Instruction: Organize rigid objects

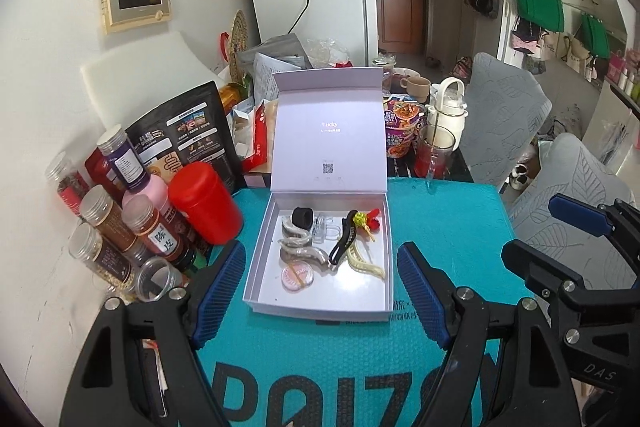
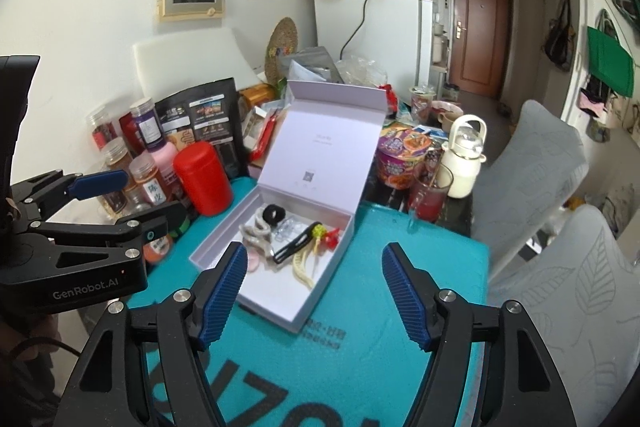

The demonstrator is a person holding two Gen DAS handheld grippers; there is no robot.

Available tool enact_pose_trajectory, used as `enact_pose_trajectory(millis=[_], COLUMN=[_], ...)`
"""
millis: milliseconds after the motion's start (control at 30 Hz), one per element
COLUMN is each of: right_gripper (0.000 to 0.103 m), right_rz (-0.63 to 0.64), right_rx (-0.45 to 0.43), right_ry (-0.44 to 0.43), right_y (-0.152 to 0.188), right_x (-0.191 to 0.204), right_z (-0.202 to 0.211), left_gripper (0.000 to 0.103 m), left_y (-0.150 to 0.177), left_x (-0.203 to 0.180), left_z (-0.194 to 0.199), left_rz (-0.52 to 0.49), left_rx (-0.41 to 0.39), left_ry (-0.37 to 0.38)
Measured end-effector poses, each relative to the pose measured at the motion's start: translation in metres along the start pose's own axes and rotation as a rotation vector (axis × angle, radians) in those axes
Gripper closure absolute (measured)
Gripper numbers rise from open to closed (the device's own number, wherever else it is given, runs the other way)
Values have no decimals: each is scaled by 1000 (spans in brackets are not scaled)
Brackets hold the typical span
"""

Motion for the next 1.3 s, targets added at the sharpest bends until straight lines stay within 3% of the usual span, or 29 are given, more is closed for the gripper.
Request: enact_pose_trajectory(millis=[533,1300], right_gripper=[30,30], right_rz=[-2,-16], right_rx=[21,-4], right_ry=[4,33], right_y=[62,86], right_x=[7,-10], right_z=[42,71], left_gripper=[25,25], left_y=[59,67], left_x=[-12,-36], left_z=[38,57], left_rz=[28,37], left_rx=[6,-22], left_ry=[-35,-11])
Point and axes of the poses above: each gripper's, at about its wrist camera, not at the fingertips, and z roughly against the way its jaws point, x to its left, y to its underside, the point moved 2 cm from there along -z, roughly the way its jaws point, and after that the axes turned 13 degrees about x, right-handed, at the moved point
